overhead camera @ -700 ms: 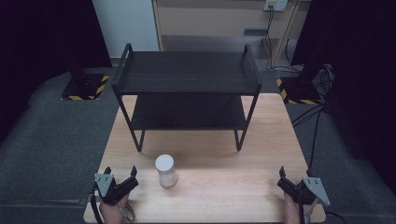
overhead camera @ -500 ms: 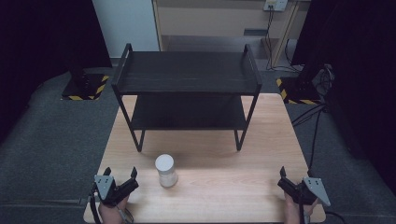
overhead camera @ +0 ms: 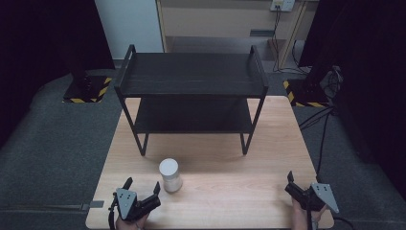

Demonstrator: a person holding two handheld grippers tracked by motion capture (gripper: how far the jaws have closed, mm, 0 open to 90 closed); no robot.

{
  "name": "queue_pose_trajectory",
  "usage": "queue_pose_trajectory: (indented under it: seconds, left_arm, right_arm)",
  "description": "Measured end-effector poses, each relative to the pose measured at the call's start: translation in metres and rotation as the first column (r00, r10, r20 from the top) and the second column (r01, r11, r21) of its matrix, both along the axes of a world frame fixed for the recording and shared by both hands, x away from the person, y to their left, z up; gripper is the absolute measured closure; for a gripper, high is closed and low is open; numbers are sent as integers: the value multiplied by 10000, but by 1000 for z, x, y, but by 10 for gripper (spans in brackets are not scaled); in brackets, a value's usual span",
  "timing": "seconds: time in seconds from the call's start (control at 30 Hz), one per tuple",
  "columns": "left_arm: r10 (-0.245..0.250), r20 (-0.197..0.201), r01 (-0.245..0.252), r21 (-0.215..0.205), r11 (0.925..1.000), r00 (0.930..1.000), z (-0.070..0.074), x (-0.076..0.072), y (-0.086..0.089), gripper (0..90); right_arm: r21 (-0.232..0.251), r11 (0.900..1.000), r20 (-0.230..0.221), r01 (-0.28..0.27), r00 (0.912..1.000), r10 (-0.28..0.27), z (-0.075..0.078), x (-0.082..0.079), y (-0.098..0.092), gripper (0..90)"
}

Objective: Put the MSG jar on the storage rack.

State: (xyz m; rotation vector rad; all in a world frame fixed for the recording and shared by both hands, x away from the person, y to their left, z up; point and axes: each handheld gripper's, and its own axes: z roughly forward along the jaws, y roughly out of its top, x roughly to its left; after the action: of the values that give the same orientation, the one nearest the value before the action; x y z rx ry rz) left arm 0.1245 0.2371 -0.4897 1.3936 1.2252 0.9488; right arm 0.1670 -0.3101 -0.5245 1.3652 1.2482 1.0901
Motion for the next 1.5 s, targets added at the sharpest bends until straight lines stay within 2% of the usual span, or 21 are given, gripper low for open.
queue_pose_trajectory:
  seconds: [0.1,0.3,0.5,0.63,0.77,0.83,0.93,1.07,1.37,1.5]
  left_arm:
    - [-144,106,142,135,9998,9998,3,2,-6,13]
    - [-931,181,928,184,9955,9955,11,15,-18,11]
    - [-1079,86,1077,226,9939,9941,13,26,-30,19]
    - [-1018,76,1017,217,9946,9948,14,30,-36,33]
    - [-736,104,734,183,9971,9972,14,34,-46,58]
    - [-593,72,593,131,9982,9982,14,36,-51,103]
    - [-400,287,394,215,9990,9988,12,33,-57,203]
    - [-404,388,397,203,9990,9984,12,30,-58,324]
    - [-185,193,178,398,9991,9996,18,30,-63,334]
    - [-97,120,91,521,9986,9999,26,30,-66,335]
  right_arm:
    - [36,10000,36,-2,10000,2,0,0,0,5]
    - [62,10000,83,-33,10000,33,-1,-1,-1,5]
    - [27,10000,74,-63,10000,62,-1,-1,-1,5]
    - [-7,10000,34,-84,10000,84,-1,-1,-1,5]
    - [23,10000,49,-94,9999,94,-1,-1,-1,5]
    - [83,9999,75,-77,9999,76,-1,-1,-2,5]
    - [44,10000,62,-57,10000,56,-1,-1,-1,5]
    - [88,10000,85,17,10000,-18,-1,-1,0,5]
    - [40,10000,78,-17,10000,17,-1,-1,0,5]
    - [22,10000,52,-26,10000,25,-1,-1,0,5]
